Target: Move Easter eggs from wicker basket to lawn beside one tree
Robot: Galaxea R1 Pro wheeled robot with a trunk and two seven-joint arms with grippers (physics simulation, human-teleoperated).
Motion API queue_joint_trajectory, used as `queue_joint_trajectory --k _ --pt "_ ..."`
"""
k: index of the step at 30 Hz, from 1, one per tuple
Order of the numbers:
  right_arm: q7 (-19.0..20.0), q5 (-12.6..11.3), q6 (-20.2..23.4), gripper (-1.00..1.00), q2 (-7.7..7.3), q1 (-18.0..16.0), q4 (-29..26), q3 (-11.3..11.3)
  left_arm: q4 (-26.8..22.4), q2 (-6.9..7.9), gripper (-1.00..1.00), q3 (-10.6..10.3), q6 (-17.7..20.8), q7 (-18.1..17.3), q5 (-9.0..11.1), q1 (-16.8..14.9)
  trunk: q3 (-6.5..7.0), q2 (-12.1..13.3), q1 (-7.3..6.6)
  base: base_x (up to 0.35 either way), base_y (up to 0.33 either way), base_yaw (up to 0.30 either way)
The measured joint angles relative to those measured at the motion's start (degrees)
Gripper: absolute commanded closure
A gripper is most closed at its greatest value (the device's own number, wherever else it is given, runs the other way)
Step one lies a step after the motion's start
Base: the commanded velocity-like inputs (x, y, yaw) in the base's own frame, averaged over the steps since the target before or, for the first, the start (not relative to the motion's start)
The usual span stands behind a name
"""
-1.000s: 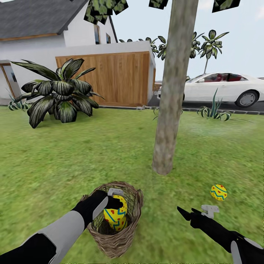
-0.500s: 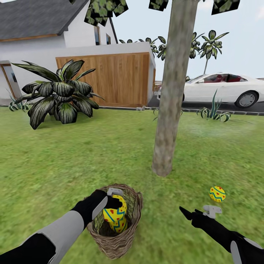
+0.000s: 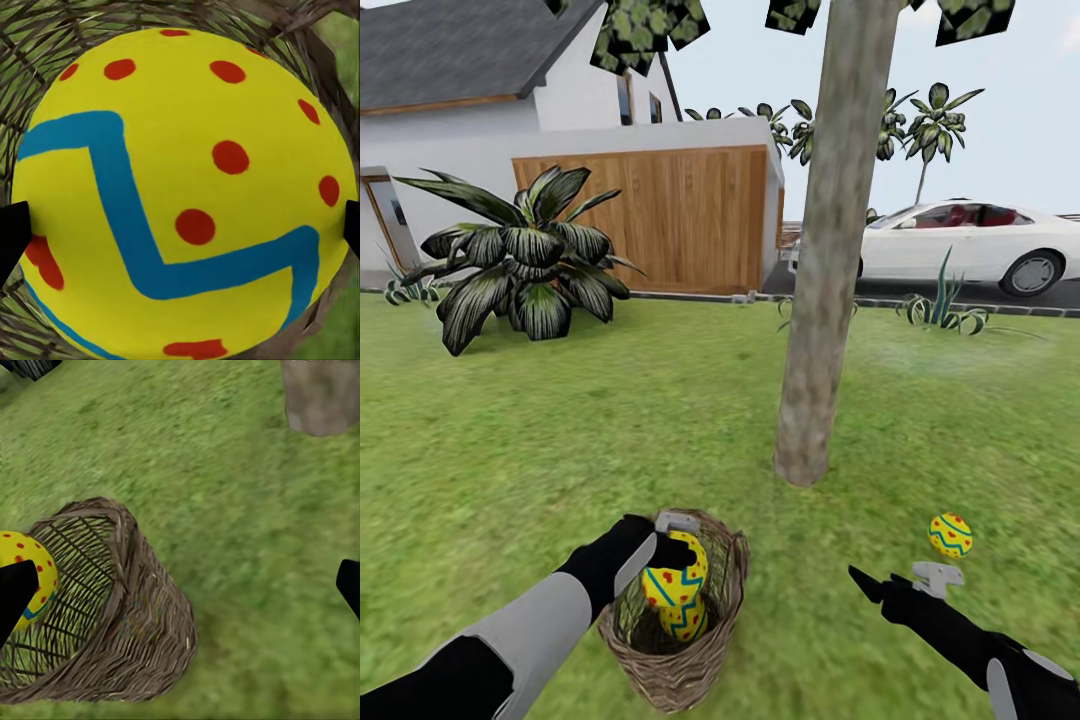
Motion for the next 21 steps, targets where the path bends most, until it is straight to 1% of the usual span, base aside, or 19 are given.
queue_joint_trajectory --k 2,4,6,8,9,10,11,12,15,17,21 --pt "0.0 0.03 0.01 -1.0 -0.01 0.0 0.28 -0.01 -2.0 0.08 1.0 -0.04 2.01 0.04 -0.03 0.0 0.36 0.8 -0.44 -0.001 0.0 0.0" --pt "0.0 0.03 -0.01 -1.0 -0.07 -0.04 0.66 -0.01 -5.81 0.28 1.0 -0.11 6.31 0.09 -0.01 0.0 0.72 1.6 -0.88 0.0 0.0 0.0" --pt "0.0 0.07 -0.02 -1.0 -0.09 -0.07 0.98 -0.07 -11.16 0.45 1.0 0.0 11.98 0.11 0.07 -0.01 1.08 2.4 -1.32 0.0 0.0 0.0" --pt "-0.06 0.1 -0.03 -1.0 -0.1 -0.08 1.39 -0.09 -17.15 0.53 1.0 0.12 18.7 0.16 0.14 -0.01 1.44 3.21 -1.76 0.0 0.0 0.0" --pt "-0.07 0.13 -0.04 -1.0 -0.11 -0.1 1.56 -0.09 -20.14 0.55 1.0 0.16 21.53 0.18 0.16 -0.01 1.62 3.61 -1.98 0.0 0.0 0.0" --pt "-0.08 0.16 -0.05 -1.0 -0.11 -0.13 1.77 -0.1 -22.81 0.57 1.0 0.19 23.45 0.23 0.11 -0.01 1.8 4.01 -2.2 0.0 0.0 0.0" --pt "-0.09 0.17 -0.06 -1.0 -0.11 -0.15 1.95 -0.1 -25.02 0.59 1.0 0.17 24.52 0.52 0.0 -0.01 1.98 4.41 -2.42 0.0 0.0 0.0" --pt "-0.09 0.18 -0.06 -1.0 -0.11 -0.16 2.16 -0.07 -26.51 0.63 1.0 0.15 24.56 1.05 -0.15 0.0 2.16 4.81 -2.64 0.0 0.0 0.0" --pt "-0.13 0.25 -0.07 -1.0 -0.11 -0.52 3.46 -0.03 -28.43 0.67 1.0 0.19 24.58 3.86 -0.56 -0.01 2.69 6.02 -3.3 0.0 0.0 0.0" --pt "-0.16 0.31 -0.07 -1.0 -0.11 -0.8 4.04 -0.02 -28.98 0.64 1.0 0.28 24.59 7.03 -0.6 -0.01 3.05 6.82 -3.73 0.0 0.0 0.0" --pt "-0.2 0.35 -0.07 -1.0 -0.15 -1.01 4.48 -0.01 -29.3 0.61 1.0 0.35 24.61 14.53 -0.51 0.0 3.77 8.42 -4.61 0.0 0.0 0.0"
